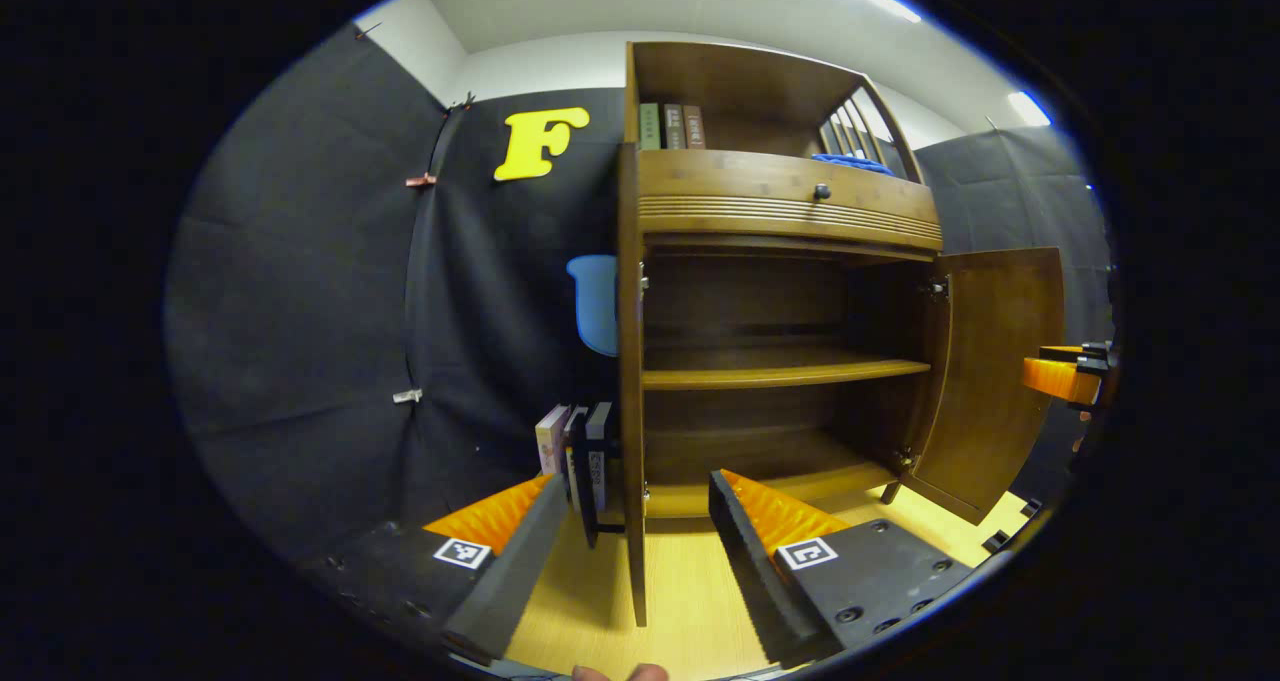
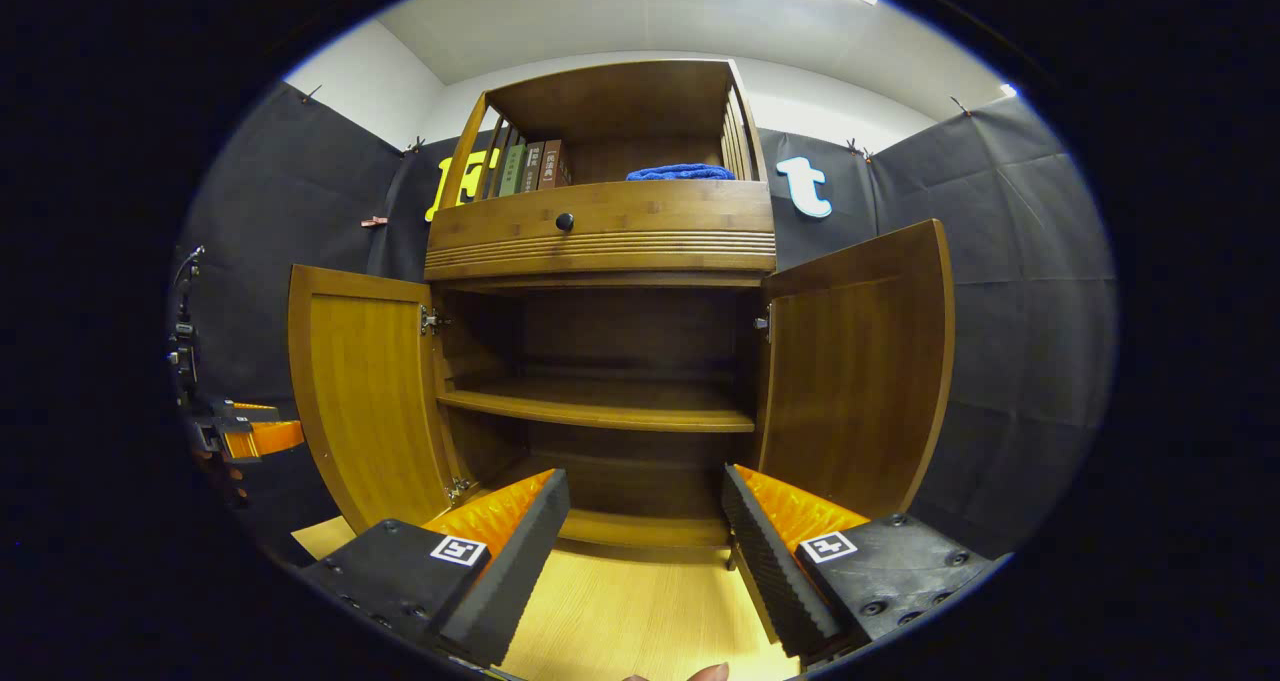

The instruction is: Open the right door of the double-door shoe cabinet with the right hand, and open the left door with the left hand.

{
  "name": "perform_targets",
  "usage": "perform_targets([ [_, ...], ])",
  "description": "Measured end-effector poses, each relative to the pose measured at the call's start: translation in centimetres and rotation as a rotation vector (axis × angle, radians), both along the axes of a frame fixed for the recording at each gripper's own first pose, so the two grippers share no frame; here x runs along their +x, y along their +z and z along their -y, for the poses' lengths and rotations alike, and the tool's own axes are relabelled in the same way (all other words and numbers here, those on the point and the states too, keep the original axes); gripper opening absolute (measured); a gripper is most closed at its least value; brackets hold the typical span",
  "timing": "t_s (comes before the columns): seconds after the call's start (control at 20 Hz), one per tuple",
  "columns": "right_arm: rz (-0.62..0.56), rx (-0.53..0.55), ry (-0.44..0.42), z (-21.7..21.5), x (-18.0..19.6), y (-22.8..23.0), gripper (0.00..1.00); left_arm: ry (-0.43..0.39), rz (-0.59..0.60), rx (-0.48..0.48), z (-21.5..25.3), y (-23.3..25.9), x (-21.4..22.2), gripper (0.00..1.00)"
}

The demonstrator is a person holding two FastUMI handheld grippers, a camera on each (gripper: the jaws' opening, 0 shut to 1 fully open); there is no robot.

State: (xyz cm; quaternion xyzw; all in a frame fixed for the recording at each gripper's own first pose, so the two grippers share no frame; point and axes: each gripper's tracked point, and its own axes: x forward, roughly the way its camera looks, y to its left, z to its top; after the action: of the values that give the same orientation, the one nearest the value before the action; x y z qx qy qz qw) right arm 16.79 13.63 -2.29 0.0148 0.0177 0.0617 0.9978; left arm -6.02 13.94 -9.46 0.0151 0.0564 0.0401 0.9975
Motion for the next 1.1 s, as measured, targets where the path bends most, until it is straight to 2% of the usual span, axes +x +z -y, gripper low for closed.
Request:
perform_targets([
  [0.1, 0.002, -0.001, 0.002, -0.3, 0.1, 0.2, 0.98, -0.022, -0.005, -0.001, 1.9, 0.1, 0.2, 0.96],
  [0.15, 0.007, -0.001, 0.001, -0.3, 0.1, 0.4, 0.98, -0.031, 0.0, -0.013, 2.8, 0.4, 0.2, 0.96],
  [0.45, 0.016, 0.023, -0.018, -0.9, -0.5, 1.1, 0.96, -0.1, -0.005, -0.046, 8.3, 0.7, 0.7, 0.96],
  [0.5, 0.014, 0.023, -0.019, -0.9, -0.6, 1.0, 1.0, -0.112, -0.005, -0.04, 9.0, 0.7, 0.8, 0.95],
  [0.75, -0.006, 0.023, -0.025, -1.1, -1.3, 0.0, 0.96, -0.123, -0.006, -0.051, 10.2, 0.5, 0.9, 0.96],
  [0.8, -0.008, 0.023, -0.024, -1.2, -1.3, 0.0, 0.96, -0.124, -0.007, -0.058, 10.1, 0.4, 0.9, 0.96],
  [0.85, -0.009, 0.024, -0.025, -1.1, -1.3, 0.0, 1.0, -0.121, -0.009, -0.061, 10.2, 0.3, 0.8, 0.96],
  [0.9, -0.01, 0.024, -0.025, -1.1, -1.2, 0.0, 0.96, -0.118, -0.012, -0.062, 10.1, 0.3, 0.9, 0.96],
  [1.1, -0.001, 0.03, -0.028, -1.1, -1.1, 0.4, 0.96, -0.116, -0.017, -0.063, 10.0, 0.1, 1.0, 0.96],
])
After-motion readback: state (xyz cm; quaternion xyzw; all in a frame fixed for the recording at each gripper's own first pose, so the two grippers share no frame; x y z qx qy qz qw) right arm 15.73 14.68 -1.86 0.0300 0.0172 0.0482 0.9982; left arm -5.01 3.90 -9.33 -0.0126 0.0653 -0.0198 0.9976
